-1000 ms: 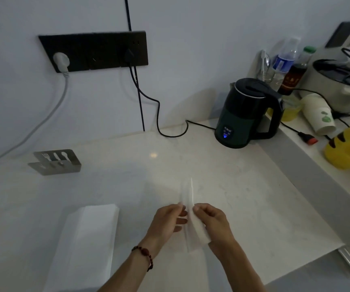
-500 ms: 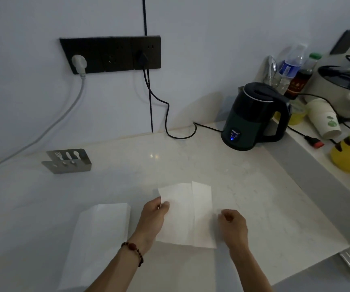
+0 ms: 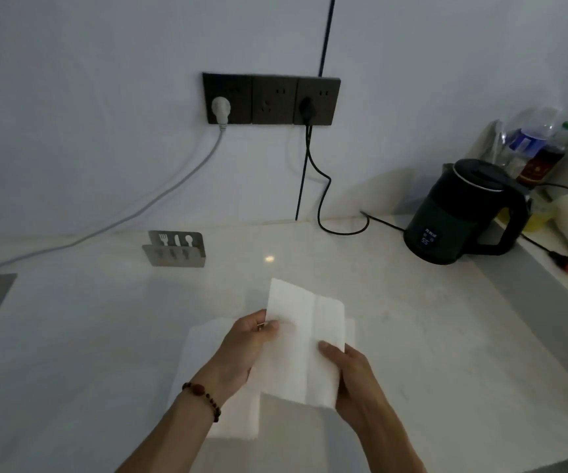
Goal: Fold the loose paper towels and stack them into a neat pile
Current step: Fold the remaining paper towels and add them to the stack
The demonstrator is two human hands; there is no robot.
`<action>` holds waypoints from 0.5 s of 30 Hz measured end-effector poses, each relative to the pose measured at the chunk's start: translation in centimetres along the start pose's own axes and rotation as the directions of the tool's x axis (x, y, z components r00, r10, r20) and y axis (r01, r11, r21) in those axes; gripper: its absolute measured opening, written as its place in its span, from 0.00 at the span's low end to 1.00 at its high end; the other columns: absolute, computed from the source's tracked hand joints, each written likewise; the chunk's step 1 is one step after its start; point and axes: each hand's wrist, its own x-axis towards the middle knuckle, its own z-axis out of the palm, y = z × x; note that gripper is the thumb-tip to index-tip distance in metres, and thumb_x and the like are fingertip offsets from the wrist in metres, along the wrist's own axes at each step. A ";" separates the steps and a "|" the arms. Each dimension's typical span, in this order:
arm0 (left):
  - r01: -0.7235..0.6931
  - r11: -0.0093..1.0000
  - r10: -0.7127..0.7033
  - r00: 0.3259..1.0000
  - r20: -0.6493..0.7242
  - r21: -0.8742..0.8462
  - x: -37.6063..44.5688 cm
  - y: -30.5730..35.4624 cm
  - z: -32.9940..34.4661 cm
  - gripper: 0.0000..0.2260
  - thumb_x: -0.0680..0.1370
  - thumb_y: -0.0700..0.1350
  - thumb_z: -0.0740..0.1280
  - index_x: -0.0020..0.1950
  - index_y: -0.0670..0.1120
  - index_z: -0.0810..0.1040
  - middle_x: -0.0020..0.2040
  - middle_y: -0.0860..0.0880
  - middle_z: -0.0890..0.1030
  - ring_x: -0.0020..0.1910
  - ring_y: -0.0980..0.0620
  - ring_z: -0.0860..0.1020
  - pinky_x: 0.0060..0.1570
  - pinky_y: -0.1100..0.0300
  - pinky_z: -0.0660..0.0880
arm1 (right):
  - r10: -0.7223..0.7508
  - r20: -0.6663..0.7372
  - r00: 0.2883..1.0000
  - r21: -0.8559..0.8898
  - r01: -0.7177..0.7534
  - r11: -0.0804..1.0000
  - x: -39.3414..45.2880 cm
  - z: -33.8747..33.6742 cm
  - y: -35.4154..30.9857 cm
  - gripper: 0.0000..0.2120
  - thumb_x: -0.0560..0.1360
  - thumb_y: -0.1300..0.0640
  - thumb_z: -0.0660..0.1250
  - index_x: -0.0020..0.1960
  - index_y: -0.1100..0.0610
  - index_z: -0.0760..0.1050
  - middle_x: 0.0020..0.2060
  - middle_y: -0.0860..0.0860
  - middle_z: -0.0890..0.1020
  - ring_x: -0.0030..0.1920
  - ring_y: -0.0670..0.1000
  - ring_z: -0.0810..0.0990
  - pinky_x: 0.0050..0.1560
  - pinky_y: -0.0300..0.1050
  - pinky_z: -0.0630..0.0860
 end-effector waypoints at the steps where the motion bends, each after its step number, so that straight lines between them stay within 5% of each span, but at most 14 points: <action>1: -0.015 0.998 0.020 0.998 -0.064 0.066 0.0 -0.3 -1.1 0.09 0.81 0.39 0.62 0.53 0.42 0.82 0.49 0.43 0.85 0.47 0.44 0.82 0.50 0.50 0.78 | -0.018 -0.075 0.997 -0.052 0.015 0.999 0.2 0.4 0.2 0.13 0.73 0.64 0.70 0.57 0.65 0.78 0.51 0.61 0.84 0.51 0.61 0.84 0.52 0.58 0.79; 4: -0.034 0.948 0.102 0.974 -0.201 0.316 -0.5 -1.5 -4.3 0.08 0.78 0.43 0.68 0.44 0.39 0.81 0.37 0.45 0.82 0.37 0.47 0.78 0.39 0.56 0.74 | -0.113 -0.205 0.972 -0.276 0.053 0.960 0.4 2.2 1.0 0.08 0.71 0.63 0.73 0.50 0.62 0.81 0.45 0.57 0.86 0.45 0.58 0.85 0.45 0.53 0.81; 8: 0.047 0.892 0.126 0.930 -0.346 0.450 -1.7 -2.5 -6.8 0.07 0.71 0.44 0.75 0.37 0.43 0.82 0.34 0.49 0.84 0.36 0.52 0.82 0.35 0.64 0.76 | -0.200 -0.223 0.954 -0.495 0.066 0.866 0.2 4.4 2.6 0.04 0.72 0.60 0.72 0.47 0.58 0.83 0.40 0.52 0.86 0.41 0.54 0.85 0.38 0.45 0.80; 15: 0.127 0.811 0.058 0.954 -0.294 0.571 -2.0 -3.7 -9.4 0.09 0.72 0.42 0.73 0.34 0.42 0.79 0.32 0.47 0.80 0.34 0.52 0.78 0.36 0.64 0.73 | -0.292 -0.236 0.927 -0.688 0.053 0.724 -0.1 5.3 4.9 0.08 0.75 0.58 0.67 0.45 0.63 0.79 0.40 0.59 0.83 0.35 0.52 0.78 0.35 0.43 0.75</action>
